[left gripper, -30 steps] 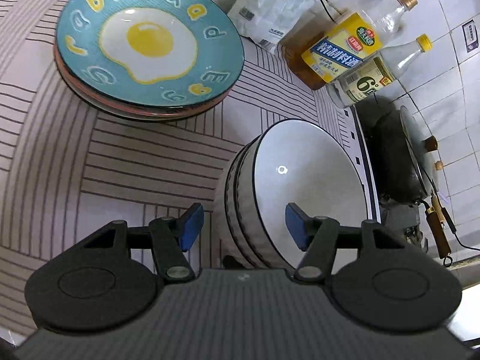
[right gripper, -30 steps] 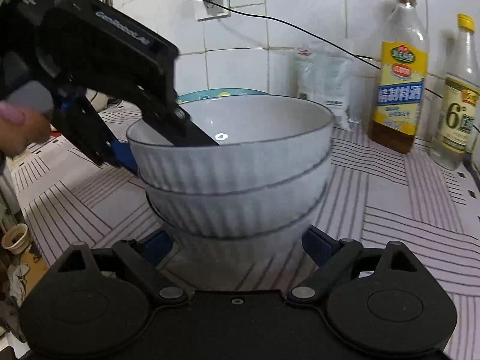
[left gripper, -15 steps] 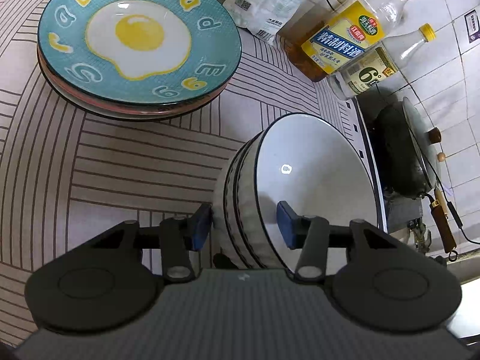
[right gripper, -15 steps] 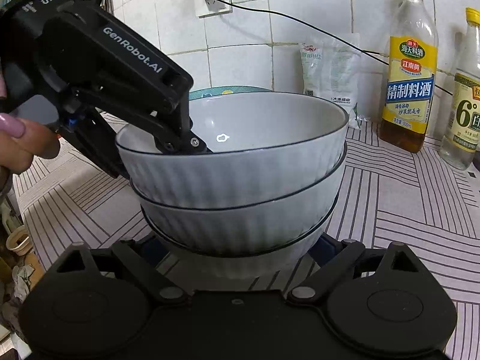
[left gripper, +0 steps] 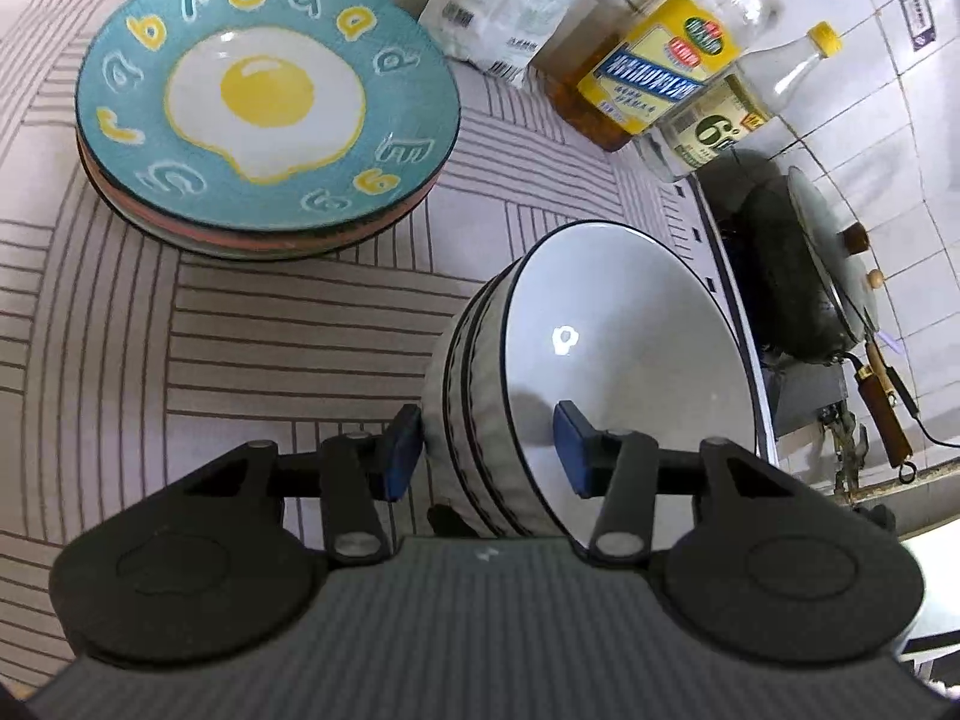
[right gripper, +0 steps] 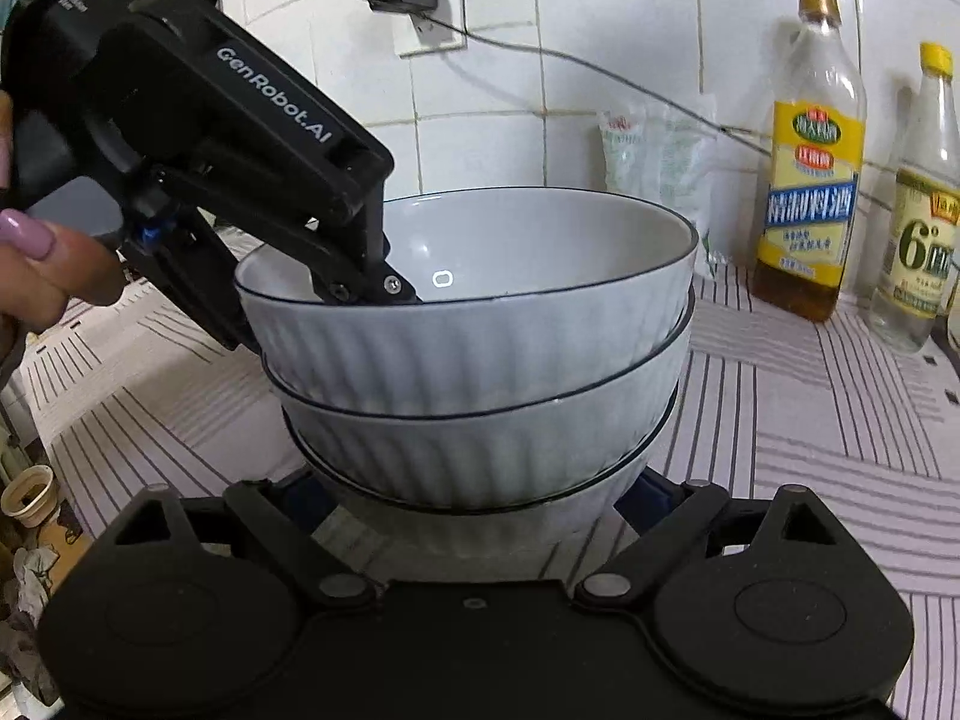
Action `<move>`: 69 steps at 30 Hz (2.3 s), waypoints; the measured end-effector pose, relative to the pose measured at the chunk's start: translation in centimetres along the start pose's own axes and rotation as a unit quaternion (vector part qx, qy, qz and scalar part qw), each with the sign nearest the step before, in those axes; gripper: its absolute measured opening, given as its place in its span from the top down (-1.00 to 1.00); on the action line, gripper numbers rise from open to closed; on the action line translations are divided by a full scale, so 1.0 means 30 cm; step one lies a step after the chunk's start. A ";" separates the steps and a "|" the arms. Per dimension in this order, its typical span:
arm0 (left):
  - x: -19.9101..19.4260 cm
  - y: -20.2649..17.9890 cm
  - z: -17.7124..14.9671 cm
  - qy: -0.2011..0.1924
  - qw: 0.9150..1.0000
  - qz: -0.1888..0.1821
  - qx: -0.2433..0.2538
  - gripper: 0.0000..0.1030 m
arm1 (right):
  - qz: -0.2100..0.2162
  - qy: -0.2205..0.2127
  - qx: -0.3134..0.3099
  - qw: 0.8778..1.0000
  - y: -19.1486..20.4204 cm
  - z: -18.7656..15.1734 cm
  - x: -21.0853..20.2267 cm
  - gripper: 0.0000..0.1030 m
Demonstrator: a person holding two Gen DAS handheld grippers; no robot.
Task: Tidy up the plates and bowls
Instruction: 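Lift the bowl stack and lower it onto the teal plate, open the left gripper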
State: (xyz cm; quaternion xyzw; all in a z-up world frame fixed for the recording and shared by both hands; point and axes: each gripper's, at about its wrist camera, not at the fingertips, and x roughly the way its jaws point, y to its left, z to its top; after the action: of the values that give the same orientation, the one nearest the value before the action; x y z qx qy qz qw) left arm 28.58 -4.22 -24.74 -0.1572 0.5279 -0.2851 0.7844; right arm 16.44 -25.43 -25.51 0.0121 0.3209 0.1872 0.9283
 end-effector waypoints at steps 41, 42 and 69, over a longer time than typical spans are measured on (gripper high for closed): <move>-0.111 0.270 0.508 -0.005 0.998 0.059 0.019 0.06 | 0.036 0.004 -0.026 0.999 0.093 0.376 0.483 -0.87; -0.106 0.269 0.511 -0.004 0.998 0.061 0.025 0.06 | 0.036 0.006 -0.024 0.999 0.094 0.376 0.489 -0.87; -0.162 0.241 0.461 -0.080 0.991 0.106 -0.019 -0.12 | -0.009 0.069 -0.003 0.998 0.146 0.448 0.432 -0.87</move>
State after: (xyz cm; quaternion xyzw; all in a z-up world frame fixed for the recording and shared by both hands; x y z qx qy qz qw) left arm 41.93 3.72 -19.66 -0.1375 0.4821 -0.1769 0.8470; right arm 32.39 -15.45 -21.88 -0.0069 0.3840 0.1801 0.9056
